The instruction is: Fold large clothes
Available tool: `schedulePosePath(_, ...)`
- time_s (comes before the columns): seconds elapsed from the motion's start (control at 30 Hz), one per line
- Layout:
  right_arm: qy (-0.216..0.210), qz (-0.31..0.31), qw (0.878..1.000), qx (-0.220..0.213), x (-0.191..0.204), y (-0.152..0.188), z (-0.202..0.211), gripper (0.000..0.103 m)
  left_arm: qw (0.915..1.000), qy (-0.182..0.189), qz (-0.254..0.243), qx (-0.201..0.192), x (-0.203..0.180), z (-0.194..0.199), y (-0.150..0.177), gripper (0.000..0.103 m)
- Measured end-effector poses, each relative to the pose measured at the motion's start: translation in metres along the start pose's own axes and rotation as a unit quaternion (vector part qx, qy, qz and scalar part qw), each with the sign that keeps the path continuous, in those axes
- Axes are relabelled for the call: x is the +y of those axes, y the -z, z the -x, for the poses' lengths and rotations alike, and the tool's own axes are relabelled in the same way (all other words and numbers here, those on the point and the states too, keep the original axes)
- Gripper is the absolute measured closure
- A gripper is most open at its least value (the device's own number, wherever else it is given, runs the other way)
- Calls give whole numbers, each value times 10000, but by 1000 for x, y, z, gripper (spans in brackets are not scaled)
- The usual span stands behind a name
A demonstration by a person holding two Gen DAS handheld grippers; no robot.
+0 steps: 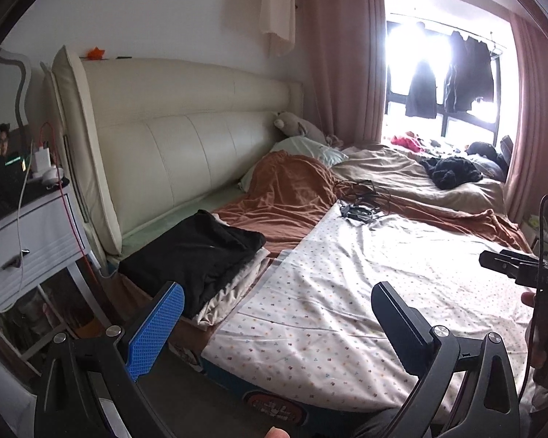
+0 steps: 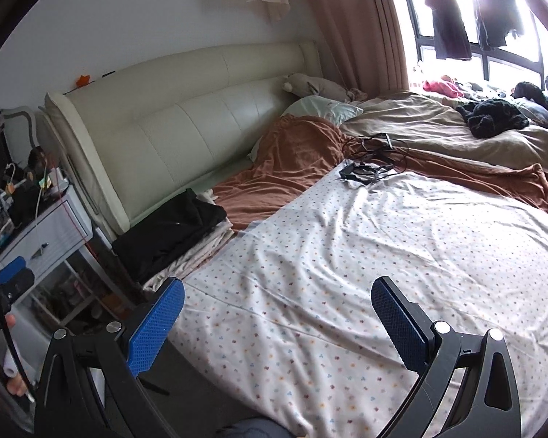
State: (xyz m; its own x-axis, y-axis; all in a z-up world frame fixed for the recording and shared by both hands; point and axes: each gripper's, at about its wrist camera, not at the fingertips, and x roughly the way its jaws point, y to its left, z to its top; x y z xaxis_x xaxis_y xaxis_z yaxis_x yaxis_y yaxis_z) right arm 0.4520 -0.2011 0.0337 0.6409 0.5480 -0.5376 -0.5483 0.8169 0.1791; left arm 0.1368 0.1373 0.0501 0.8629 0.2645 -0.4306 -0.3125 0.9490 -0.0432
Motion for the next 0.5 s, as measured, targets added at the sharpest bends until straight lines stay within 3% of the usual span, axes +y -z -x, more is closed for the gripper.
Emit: schedulePosePath(0.5,373,-68,9979,-516,13,80,94,1,9981,527,-41,-326,-16,87,60,0)
